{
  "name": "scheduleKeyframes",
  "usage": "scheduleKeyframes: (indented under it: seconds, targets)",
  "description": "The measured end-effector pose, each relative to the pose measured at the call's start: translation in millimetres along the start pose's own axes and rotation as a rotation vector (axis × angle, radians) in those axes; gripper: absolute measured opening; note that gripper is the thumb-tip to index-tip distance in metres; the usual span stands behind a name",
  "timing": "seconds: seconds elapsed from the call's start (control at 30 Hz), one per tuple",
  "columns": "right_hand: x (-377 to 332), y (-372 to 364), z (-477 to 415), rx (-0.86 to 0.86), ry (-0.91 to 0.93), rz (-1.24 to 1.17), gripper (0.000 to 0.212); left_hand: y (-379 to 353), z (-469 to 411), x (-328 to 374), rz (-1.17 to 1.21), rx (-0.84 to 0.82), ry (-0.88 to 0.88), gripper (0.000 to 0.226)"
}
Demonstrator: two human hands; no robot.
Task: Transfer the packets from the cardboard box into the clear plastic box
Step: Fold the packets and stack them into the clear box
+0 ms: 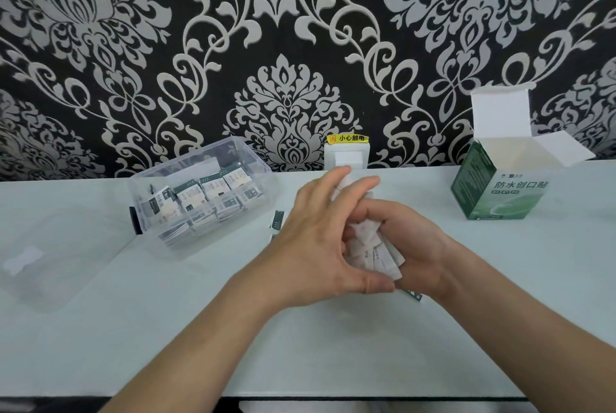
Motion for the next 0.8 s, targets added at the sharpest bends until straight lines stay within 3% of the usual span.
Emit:
scheduleKeyframes:
  seconds: [0.1,0.2,0.27,0.33,0.57,0.67,0.8]
  targets:
    - [-3.3,2.6,1.0,0.041,0.042,0.047,0.022,1.3,-1.1,-0.7,-0.031,0.104,-0.007,0.095]
    - [-5.6,4.0,1.4,0.083,0.11,0.051,0.03,-2.2,-1.7,1.2,-0.061,0.015,-0.019,0.11]
    - [-6.0,4.5,0.5,0.069,0.139,0.022,0.025,-3.3,-1.9,2.9,-0.064,-0.004,-0.024,0.116]
    - [-5.8,4.1,-0.1,0.045,0.146,0.007,0.016,-0.2,-2.3,3.9,-0.056,0.097,-0.046,0.104]
    - [-8.9,-2.2,8.4,-0.066,0.143,-0.125,0.026,4.7,-2.2,-0.9,-0.021,0.22,-0.096,0.066]
    - [-9.1,-3.3,7.8,-0.022,0.159,-0.092,0.029,5.9,-1.5,1.6,0.011,0.261,-0.103,0.074]
    - [-10.7,2.7,6.1,0.136,0.219,0.125,0.025,-2.2,-3.8,3.8,-0.038,0.157,-0.091,0.099]
Point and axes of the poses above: each hand's wrist, its own z-axis away from the middle knuckle, its own y-axis out of the back of the hand, x = y × z, the point moved 5 cm from there along -z, towards the middle knuckle, and after that the axes turned 13 degrees about -y, right-handed, at the moved point
